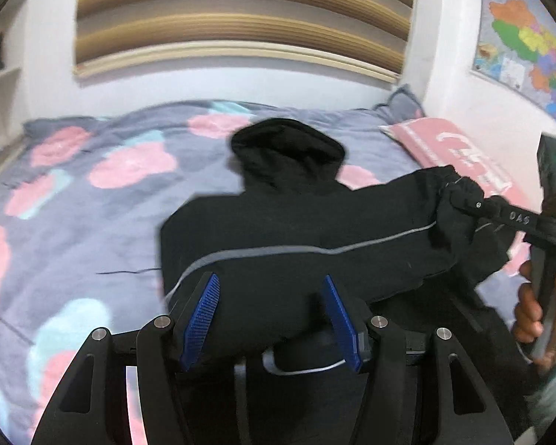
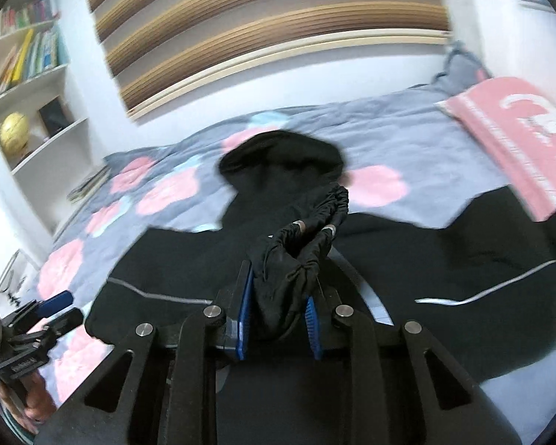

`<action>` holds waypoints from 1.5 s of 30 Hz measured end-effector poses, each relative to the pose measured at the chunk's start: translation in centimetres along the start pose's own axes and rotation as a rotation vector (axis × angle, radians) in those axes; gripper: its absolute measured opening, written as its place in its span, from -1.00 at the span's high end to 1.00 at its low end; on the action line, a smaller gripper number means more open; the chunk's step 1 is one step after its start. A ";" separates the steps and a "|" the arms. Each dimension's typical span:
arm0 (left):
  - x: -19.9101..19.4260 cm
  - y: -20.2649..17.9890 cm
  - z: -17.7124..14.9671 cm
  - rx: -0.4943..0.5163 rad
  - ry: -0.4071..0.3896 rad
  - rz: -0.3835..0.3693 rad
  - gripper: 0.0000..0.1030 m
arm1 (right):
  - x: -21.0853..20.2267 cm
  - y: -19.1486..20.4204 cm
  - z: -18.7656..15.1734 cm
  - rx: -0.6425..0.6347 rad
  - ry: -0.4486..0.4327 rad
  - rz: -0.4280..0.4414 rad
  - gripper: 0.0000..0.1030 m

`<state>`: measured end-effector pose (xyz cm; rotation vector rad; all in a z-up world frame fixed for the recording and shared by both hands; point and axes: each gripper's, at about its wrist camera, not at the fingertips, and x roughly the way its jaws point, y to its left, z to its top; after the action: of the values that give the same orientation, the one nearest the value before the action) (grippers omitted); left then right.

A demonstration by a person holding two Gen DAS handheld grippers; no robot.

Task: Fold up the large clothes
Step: 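Carry the held cuff with the right tool across the jacket toward the other sleeve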

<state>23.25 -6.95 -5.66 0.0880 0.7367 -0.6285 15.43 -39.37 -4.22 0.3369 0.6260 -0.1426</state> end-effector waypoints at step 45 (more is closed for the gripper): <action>16.1 -5.7 -6.9 0.049 0.241 0.019 -0.55 | 9.1 -7.4 -10.4 -0.144 0.216 -0.314 -0.35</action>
<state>25.04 -17.74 -20.54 0.2186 0.9523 -0.6239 15.29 -42.88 -19.48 0.1131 0.8963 -0.3639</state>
